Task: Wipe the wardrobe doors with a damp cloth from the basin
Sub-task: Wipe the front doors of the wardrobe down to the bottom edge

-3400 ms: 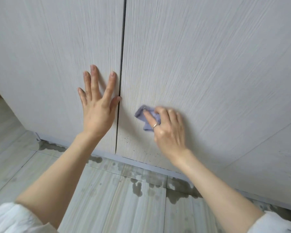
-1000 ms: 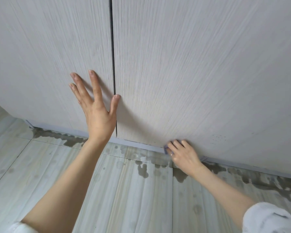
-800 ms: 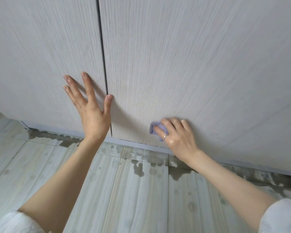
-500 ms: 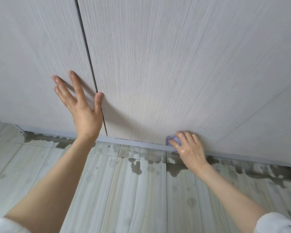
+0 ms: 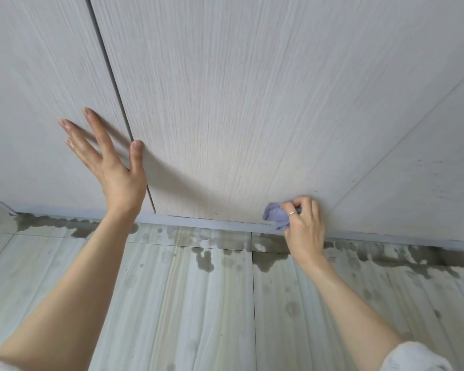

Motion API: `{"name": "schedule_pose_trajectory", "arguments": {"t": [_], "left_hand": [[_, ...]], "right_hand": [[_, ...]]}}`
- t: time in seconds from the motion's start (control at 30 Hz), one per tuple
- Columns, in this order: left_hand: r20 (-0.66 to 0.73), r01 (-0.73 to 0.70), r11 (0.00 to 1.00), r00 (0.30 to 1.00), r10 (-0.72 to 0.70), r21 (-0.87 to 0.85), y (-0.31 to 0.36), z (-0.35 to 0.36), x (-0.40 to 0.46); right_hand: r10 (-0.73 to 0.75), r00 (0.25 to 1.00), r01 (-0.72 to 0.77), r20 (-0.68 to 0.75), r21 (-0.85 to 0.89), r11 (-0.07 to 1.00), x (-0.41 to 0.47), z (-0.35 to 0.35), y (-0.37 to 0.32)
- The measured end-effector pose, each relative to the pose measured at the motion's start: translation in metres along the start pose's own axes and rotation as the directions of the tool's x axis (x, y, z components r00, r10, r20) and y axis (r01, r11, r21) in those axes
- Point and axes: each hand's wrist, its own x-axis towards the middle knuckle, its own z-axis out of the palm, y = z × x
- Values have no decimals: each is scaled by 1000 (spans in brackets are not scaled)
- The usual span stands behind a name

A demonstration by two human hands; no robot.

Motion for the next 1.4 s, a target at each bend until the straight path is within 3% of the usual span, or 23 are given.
{"name": "schedule_pose_trajectory", "arguments": {"t": [0.07, 0.13, 0.2, 0.27, 0.33, 0.4, 0.5, 0.57, 0.63, 0.77, 0.83, 0.87, 0.93, 1.03, 1.1, 1.17, 1.3, 1.4], "left_hand": [[2, -1, 1000, 1000, 1, -16, 1, -1, 0], [-4, -18, 1000, 1000, 18, -6, 1, 0, 1], [-13, -26, 1000, 1000, 27, 16, 2, 1, 0], [-19, -31, 999, 999, 31, 28, 3, 3, 0], [-21, -27, 999, 999, 28, 26, 4, 3, -1], [-19, -15, 999, 1000, 15, 28, 6, 3, -2], [-10, 16, 1000, 1000, -16, 14, 5, 2, -2], [-4, 41, 999, 999, -41, 15, 3, 2, -2], [-6, 53, 998, 999, -53, 18, 2, 3, -2], [-14, 59, 998, 998, -59, 17, 5, 6, -4], [-4, 59, 998, 998, -59, 19, 5, 6, -3], [0, 63, 998, 998, -63, 17, 6, 6, -4], [5, 60, 998, 998, -60, 24, 7, 5, -3], [7, 50, 998, 999, -50, 31, 8, 4, -4], [7, 51, 998, 999, -51, 34, 9, 4, -5], [7, 57, 998, 998, -58, 32, 10, 4, -4], [-5, 52, 998, 999, -52, 33, 10, 6, -5], [-3, 73, 997, 997, -73, 17, 8, 8, -5]], "right_hand": [[61, 998, -59, -34, 46, 997, 1, -6, 5], [132, 977, -115, -168, 111, 987, 15, -18, 7], [236, 921, -175, -310, 212, 962, 32, -29, 9], [301, 881, -200, -365, 289, 936, 36, -31, 9], [366, 886, -272, -286, 319, 908, 23, -20, 8], [531, 842, -467, -98, 359, 808, 5, -4, 14], [793, 599, -754, 107, 407, 515, -2, 7, 30], [840, 534, -747, 96, 518, 416, 10, -3, 32], [843, 536, -644, 44, 667, 375, 31, -21, 30], [773, 609, -406, -178, 768, 496, 59, -54, 30], [753, 620, -383, -219, 754, 534, 55, -49, 29], [778, 601, -416, -183, 760, 500, 49, -43, 28], [868, 496, -564, -4, 759, 326, 34, -24, 28], [904, 214, -720, 370, 685, -109, 11, 3, 35], [856, 109, -688, 506, 660, -302, 9, 6, 34], [828, 106, -646, 551, 671, -364, 18, 0, 29], [715, 212, -450, 667, 715, -534, 40, -13, 17], [707, 162, -451, 688, 689, -567, 42, -5, 17]]}}
